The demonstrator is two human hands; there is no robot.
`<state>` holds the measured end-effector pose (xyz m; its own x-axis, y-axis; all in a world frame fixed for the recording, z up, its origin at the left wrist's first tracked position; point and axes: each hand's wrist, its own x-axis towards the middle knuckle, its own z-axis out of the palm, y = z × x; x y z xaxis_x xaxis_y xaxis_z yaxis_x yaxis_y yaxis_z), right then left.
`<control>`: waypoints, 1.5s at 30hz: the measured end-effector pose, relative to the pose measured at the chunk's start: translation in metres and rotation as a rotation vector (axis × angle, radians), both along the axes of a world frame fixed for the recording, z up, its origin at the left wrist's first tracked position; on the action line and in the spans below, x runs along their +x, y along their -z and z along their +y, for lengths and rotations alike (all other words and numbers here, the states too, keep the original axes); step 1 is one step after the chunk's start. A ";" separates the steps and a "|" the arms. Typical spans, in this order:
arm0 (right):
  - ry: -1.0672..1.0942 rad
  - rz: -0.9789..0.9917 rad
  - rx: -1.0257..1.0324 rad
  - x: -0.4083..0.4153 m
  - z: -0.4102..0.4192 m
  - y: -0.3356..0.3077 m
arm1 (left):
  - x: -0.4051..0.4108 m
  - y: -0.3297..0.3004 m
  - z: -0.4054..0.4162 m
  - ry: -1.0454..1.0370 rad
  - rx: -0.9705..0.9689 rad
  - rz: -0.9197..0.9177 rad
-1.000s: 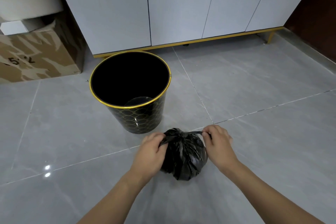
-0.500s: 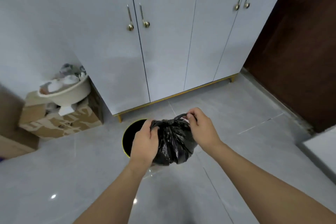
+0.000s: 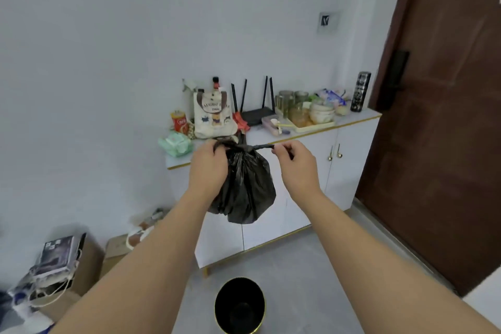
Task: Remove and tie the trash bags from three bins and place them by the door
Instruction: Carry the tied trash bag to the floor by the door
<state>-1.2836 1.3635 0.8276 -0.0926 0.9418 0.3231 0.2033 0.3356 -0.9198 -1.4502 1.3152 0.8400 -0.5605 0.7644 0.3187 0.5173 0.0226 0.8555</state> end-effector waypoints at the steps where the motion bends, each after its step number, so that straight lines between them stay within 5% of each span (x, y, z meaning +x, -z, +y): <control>1: 0.006 0.020 0.027 -0.003 -0.001 -0.009 | -0.002 -0.006 0.001 -0.005 0.007 -0.001; 8: 0.078 0.056 -0.014 0.009 -0.011 -0.014 | 0.010 -0.009 0.010 0.088 -0.026 -0.119; 15: 0.268 0.044 -0.027 0.089 -0.009 -0.014 | 0.082 -0.019 0.042 0.318 -0.040 -0.042; 28: 0.598 -0.166 -0.062 0.347 -0.027 0.014 | 0.337 0.011 0.082 0.663 -0.153 0.210; 45: 0.935 0.047 -0.267 0.578 -0.025 0.073 | 0.604 0.076 0.147 1.074 -0.281 0.362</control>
<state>-0.7055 1.3385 0.7551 0.7372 0.6717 0.0728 0.2432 -0.1634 -0.9561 -0.8466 1.4620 0.7642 0.5063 0.8594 0.0720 0.5982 -0.4101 0.6884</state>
